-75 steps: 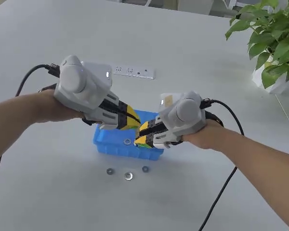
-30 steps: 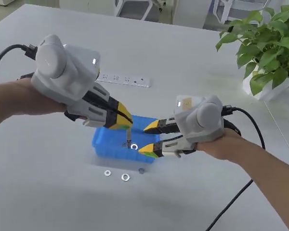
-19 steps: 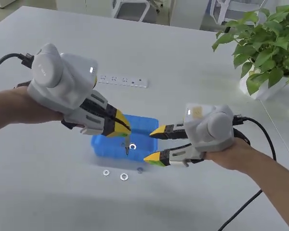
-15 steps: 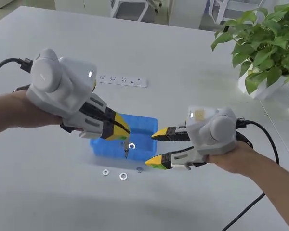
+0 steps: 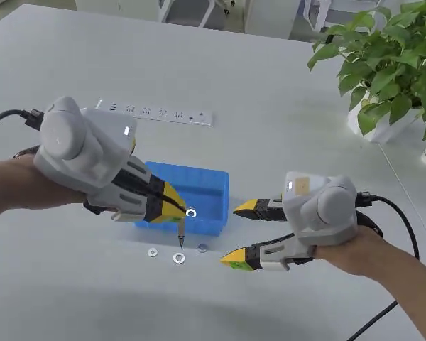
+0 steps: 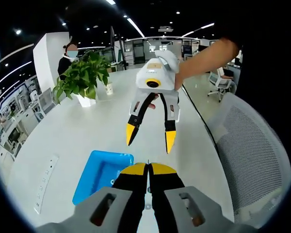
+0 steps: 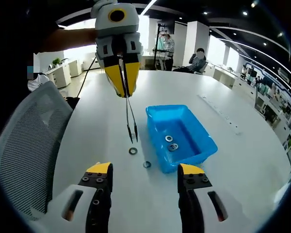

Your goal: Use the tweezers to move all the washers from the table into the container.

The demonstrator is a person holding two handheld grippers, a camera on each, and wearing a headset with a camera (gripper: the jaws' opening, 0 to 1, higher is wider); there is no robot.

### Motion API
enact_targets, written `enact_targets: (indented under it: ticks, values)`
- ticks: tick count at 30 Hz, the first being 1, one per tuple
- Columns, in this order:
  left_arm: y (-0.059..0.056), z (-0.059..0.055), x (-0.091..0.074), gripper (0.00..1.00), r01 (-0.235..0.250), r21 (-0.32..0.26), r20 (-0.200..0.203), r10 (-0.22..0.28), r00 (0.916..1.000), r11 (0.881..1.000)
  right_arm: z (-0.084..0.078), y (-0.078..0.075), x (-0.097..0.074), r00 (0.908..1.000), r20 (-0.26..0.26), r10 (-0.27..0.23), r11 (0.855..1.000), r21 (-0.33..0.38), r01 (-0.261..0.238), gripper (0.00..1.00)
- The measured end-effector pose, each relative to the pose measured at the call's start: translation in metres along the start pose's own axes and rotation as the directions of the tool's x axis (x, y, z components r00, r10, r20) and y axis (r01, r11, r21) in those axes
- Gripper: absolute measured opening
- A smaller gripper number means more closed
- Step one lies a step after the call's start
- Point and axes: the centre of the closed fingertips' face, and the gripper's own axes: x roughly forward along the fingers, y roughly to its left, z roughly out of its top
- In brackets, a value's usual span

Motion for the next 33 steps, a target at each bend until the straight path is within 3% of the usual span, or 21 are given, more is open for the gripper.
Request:
enact_targets:
  ticks: [9,29,33]
  values:
    - [-0.004,-0.009,0.005,0.05,0.004,-0.010,-0.002,-0.004,1.0000,1.000,-0.006,0.002,-0.003,0.9998,-0.001,-0.020,0.999,0.039,0.020,0.65]
    - [-0.009,-0.025,0.018,0.05,0.029,-0.016,-0.032,-0.029,0.9991,0.999,-0.012,0.011,-0.001,0.9998,0.001,-0.020,0.998,0.058,0.020,0.65]
    - [-0.009,-0.024,0.018,0.05,0.028,-0.019,-0.022,-0.028,0.9994,0.999,-0.012,0.012,-0.001,0.9998,0.002,-0.018,0.998,0.059,0.018,0.64]
